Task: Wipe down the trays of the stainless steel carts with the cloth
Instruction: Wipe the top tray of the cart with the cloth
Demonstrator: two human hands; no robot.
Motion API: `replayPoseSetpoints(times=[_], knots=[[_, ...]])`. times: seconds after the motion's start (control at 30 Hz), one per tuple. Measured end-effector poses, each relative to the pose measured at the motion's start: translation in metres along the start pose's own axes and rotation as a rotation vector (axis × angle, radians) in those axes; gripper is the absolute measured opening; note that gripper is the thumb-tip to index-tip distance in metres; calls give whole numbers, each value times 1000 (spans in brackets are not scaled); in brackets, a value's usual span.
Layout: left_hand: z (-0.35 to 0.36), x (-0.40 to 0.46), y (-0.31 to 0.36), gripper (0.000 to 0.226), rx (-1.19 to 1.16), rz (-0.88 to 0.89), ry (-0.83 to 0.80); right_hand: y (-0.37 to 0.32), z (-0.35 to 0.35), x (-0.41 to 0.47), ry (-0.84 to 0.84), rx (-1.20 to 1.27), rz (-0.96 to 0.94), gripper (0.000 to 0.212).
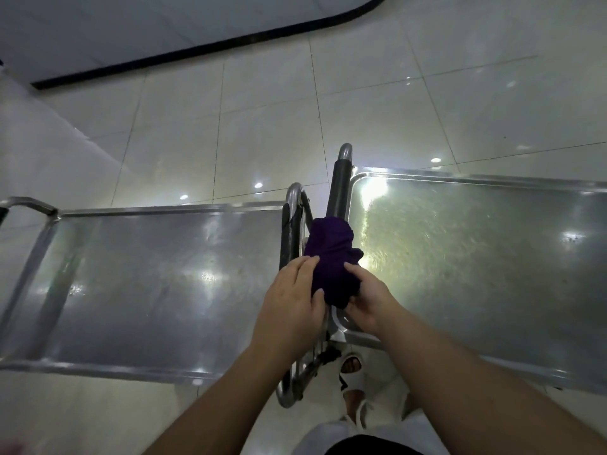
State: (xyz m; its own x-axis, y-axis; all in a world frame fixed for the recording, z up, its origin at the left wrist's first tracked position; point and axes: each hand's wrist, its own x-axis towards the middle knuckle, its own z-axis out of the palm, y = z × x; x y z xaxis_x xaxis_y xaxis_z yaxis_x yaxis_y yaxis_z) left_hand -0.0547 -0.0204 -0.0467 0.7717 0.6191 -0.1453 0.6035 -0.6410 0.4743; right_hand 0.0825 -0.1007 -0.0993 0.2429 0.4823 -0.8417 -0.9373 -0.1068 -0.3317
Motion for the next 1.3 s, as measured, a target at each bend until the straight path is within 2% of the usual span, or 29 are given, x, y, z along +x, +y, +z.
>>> replayPoseSetpoints(times=[0.13, 0.43, 0.6, 0.7, 0.8, 0.93, 1.0, 1.07, 1.13, 1.2, 1.23, 1.3], knots=[[-5, 4, -1, 56, -10, 27, 19, -17, -6, -5, 37, -65, -93, 38], [-13, 28, 6, 50, -79, 45, 73, -83, -26, -79, 46, -323, -473, 30], [-10, 45, 12, 50, -125, 26, -5, -106, -51, -104, 110, -700, -536, 21], [-5, 58, 18, 53, -119, -3, -62, -103, -61, -96, 168, -909, -498, 16], [4, 74, 22, 49, -105, -55, -102, -100, -63, -80, 264, -1207, -548, 15], [18, 95, 20, 36, -144, -115, -131, -84, -55, -59, 334, -1483, -760, 13], [23, 103, 20, 35, -180, -139, -121, -60, -55, -45, 311, -1662, -847, 15], [27, 111, 21, 39, -222, -169, -104, -26, -64, -27, 249, -1902, -918, 27], [30, 119, 23, 43, -248, -189, -79, 12, -80, -13, 99, -2111, -861, 48], [35, 126, 24, 44, -257, -202, -68, 43, -94, -9, -67, -2175, -684, 54], [38, 131, 23, 45, -252, -211, -68, 54, -101, -7, -97, -2151, -650, 55], [45, 140, 22, 47, -237, -235, -66, 69, -105, 1, -14, -2054, -720, 58]])
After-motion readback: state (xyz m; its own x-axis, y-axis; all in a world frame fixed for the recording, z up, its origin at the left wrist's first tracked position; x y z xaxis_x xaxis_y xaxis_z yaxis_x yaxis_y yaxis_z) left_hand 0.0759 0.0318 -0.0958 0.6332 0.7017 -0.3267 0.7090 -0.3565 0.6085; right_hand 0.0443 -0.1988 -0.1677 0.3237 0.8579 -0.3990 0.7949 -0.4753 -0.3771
